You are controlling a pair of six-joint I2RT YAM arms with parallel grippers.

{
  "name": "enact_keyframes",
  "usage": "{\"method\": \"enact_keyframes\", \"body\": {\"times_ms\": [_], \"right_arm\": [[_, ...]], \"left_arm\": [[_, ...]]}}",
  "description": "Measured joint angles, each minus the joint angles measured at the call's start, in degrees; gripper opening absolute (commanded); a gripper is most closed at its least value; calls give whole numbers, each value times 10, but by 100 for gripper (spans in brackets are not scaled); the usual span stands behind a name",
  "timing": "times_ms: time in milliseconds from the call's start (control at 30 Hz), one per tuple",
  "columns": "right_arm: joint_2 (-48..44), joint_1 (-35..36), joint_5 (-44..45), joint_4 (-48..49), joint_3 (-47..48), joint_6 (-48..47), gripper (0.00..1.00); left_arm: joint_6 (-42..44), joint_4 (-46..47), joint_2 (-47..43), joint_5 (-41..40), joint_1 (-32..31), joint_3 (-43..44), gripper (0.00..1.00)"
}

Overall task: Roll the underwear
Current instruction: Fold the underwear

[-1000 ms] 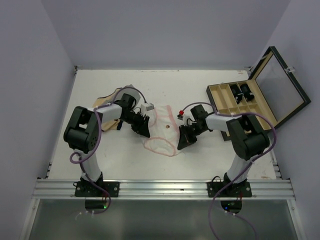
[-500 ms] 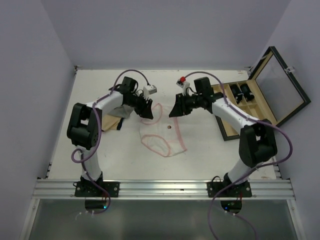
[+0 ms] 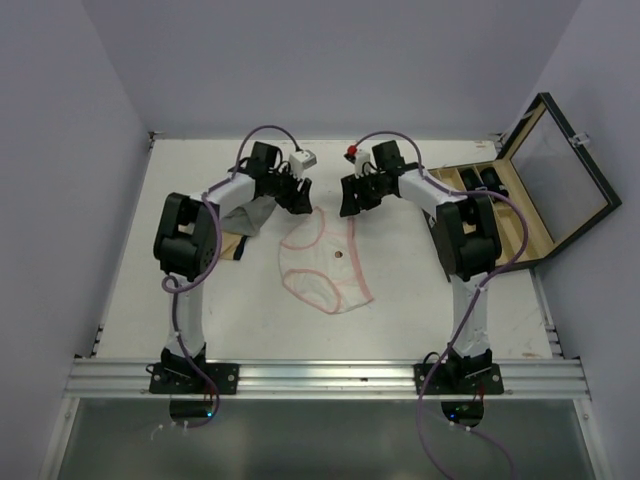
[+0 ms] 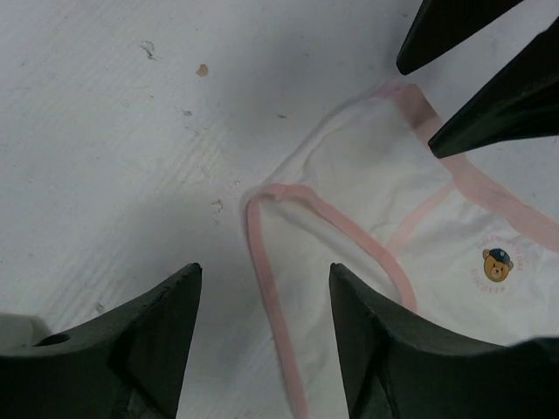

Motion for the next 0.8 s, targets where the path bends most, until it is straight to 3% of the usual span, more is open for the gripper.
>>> {"method": "enact_keyframes", "body": {"times_ms": [400, 567, 800], "right_arm": [[43, 1, 2, 0, 20, -46, 52], [61, 1, 2, -9, 46, -50, 43], [87, -2, -9, -22, 82, -50, 28]], "left_arm": [[-43, 50, 75, 11, -4, 45, 66], [-57, 58, 91, 26, -9, 62, 58], [-67, 54, 117, 49, -13, 92, 34]]}}
